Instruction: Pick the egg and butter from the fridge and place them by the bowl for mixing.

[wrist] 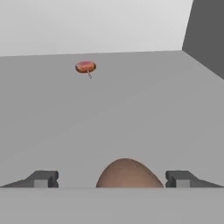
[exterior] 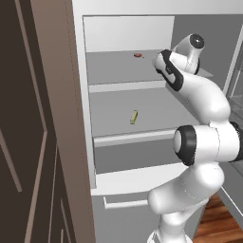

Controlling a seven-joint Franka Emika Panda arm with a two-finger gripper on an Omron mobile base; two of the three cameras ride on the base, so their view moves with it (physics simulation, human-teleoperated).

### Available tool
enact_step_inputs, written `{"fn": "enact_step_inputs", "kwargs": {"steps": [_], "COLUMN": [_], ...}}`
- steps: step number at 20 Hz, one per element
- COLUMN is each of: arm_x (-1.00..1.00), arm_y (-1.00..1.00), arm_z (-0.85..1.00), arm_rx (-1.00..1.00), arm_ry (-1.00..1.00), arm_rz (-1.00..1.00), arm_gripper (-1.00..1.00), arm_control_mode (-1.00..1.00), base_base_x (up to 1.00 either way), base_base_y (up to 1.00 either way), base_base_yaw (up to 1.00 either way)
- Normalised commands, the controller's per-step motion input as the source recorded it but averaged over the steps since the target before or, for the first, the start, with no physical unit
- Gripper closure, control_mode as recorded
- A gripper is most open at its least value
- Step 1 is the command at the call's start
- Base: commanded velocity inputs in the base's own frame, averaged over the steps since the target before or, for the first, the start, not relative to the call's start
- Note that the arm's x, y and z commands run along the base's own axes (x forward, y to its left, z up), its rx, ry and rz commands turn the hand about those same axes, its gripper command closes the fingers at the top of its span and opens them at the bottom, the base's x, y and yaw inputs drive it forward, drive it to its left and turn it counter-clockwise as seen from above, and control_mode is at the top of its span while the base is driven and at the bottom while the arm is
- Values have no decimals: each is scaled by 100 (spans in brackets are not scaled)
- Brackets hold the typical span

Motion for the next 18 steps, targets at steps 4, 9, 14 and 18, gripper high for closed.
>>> {"fn": "enact_step_inputs", "kwargs": {"steps": [4,9,14,18], "arm_x": [4,0,-5,-43], "arm_y": [0,0,0,0], "arm_z": [0,0,0,-4], "arm_rx": [0,0,0,0], "arm_ry": [0,0,0,-5], "arm_rz": [0,0,0,0], "arm_gripper": [100,100,100,100], "arm_control_mode": [-100,-100,-100,-100], "base_base_x": [0,0,0,0], "base_base_y": [0,0,0,0], "base_base_yaw": [0,0,0,0]}}
